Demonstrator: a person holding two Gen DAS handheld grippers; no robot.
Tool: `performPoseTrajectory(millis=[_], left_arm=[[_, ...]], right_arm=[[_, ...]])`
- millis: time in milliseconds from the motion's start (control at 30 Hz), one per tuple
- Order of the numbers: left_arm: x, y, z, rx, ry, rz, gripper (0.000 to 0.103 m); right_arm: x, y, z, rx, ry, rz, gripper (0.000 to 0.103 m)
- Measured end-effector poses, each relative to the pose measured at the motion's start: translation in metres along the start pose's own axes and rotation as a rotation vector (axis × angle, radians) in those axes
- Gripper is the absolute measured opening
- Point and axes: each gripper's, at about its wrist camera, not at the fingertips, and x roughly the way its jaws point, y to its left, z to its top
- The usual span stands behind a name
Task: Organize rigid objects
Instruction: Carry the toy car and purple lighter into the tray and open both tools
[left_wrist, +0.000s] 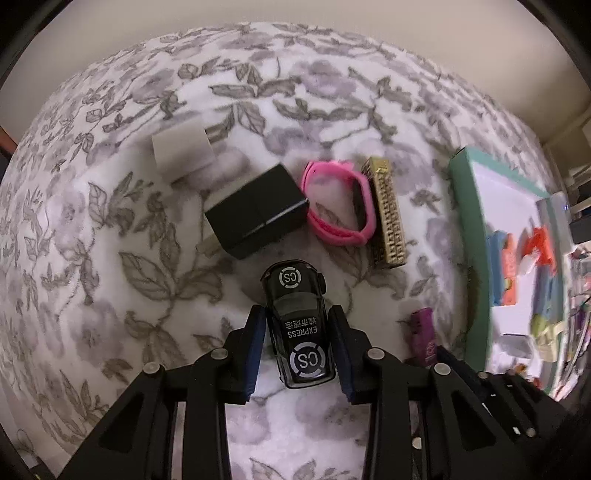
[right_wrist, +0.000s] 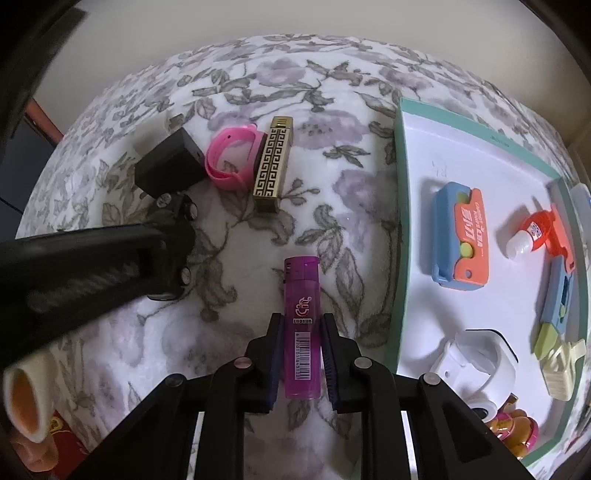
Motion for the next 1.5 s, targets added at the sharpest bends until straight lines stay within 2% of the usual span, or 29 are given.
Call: performPoseTrajectory(millis=[100,333,467,567,800,933,1033,1267,1500], left_arm=[[-0.019,-0.003,0.000,0.010,-0.044,0.002,0.036],[-0.068,-0.007,0.003,0.015,-0.181,-0.038,0.036],[-0.093,-0.022,0.002,0.041,-0.260,-0.070,0.036],[-0.096,-0.037,0.006,0.073,-0.290,-0.077,0.036],[-0.091,-0.087,0.006,0.169,-0.276,-0.127,0.036],[-0.083,-0.118,0.002,0.229,-0.251,-0.139,0.036],[-0.074,-0.135,0.000,0.259,-0.234,-0.147,0.037],[-0.051,-0.168,-0.011,0.323,-0.196,-0.156,0.037],[-0.030,-0.174,-0.018,0.341,-0.143,-0.154,0.036]], right_arm=[[-0.008,-0.006,0.001,0.013,-0.009,0.021,0.021],[-0.052,-0.035,0.013,0.069,-0.098,0.062,0.021],[-0.080,-0.064,0.015,0.122,-0.152,0.014,0.021],[-0.097,-0.092,0.016,0.171,-0.173,-0.022,0.021],[-0.110,-0.139,0.011,0.270,-0.177,-0.111,0.021],[-0.108,-0.166,0.008,0.337,-0.166,-0.101,0.021],[-0.104,-0.186,0.004,0.380,-0.143,-0.125,0.021],[-0.083,-0.203,-0.004,0.412,-0.074,-0.091,0.021],[-0.061,-0.204,-0.007,0.418,-0.016,-0.056,0.021]])
